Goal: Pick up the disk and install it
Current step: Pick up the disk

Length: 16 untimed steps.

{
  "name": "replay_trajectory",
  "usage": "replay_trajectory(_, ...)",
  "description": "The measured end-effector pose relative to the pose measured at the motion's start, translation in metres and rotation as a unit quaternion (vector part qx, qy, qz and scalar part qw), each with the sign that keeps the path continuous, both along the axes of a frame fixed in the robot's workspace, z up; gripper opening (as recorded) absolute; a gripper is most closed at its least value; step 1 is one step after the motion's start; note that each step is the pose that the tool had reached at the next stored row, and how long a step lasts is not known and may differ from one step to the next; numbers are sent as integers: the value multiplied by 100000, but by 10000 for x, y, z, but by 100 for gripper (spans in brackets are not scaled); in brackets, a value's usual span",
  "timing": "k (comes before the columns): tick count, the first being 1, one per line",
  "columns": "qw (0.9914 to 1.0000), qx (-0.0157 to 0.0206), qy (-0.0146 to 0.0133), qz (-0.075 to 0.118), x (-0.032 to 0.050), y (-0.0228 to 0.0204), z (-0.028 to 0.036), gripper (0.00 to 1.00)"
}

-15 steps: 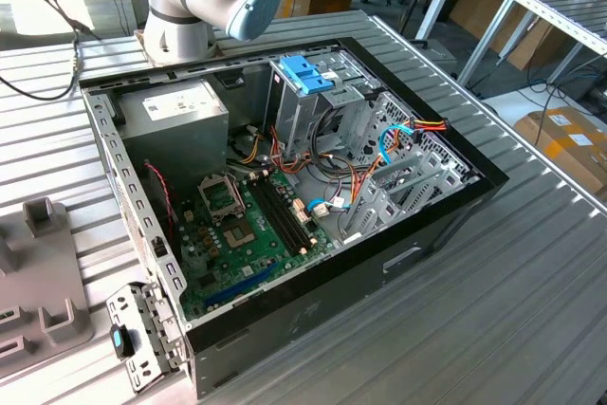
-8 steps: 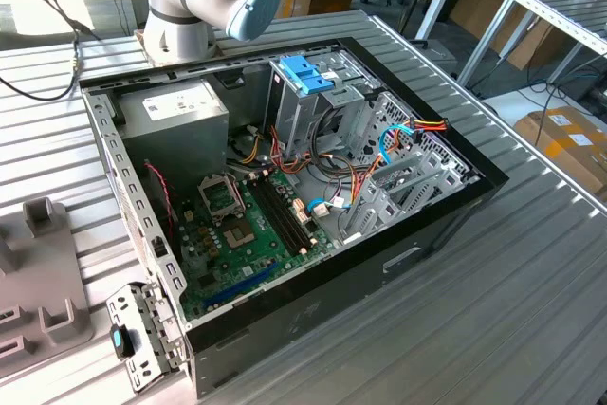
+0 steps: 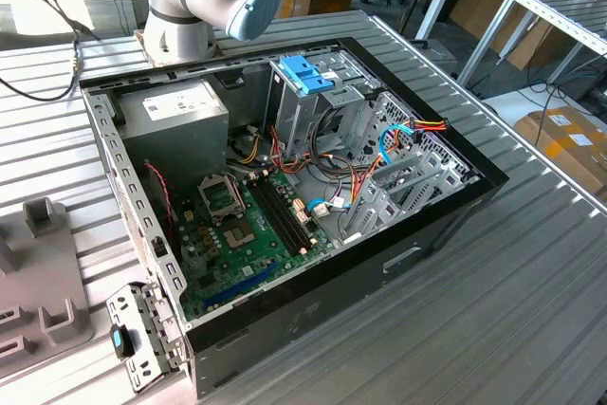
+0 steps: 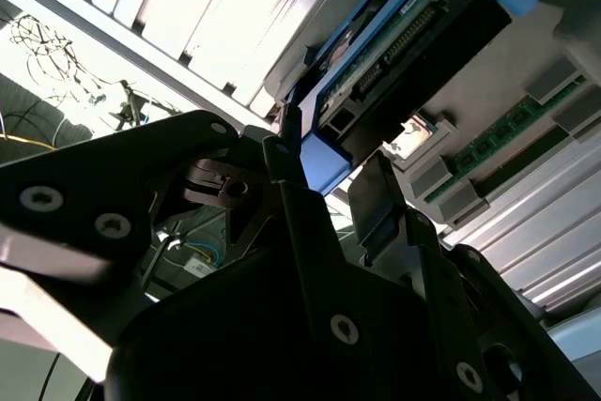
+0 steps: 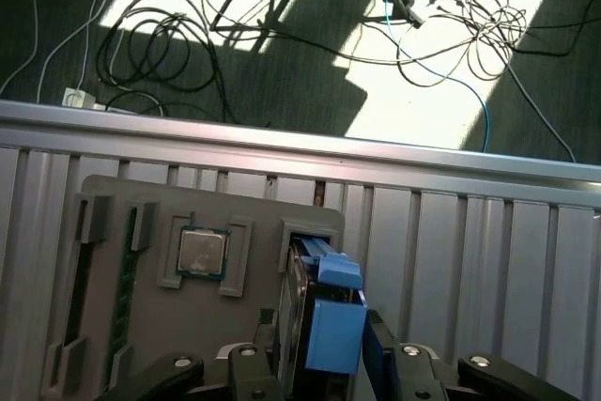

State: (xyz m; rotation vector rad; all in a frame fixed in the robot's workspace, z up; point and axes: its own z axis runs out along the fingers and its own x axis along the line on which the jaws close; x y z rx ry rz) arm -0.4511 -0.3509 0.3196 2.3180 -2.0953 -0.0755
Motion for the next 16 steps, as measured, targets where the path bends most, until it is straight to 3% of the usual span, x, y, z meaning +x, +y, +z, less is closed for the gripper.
replay_trajectory(16,100000,3,3,-2,-38,0,-37,48)
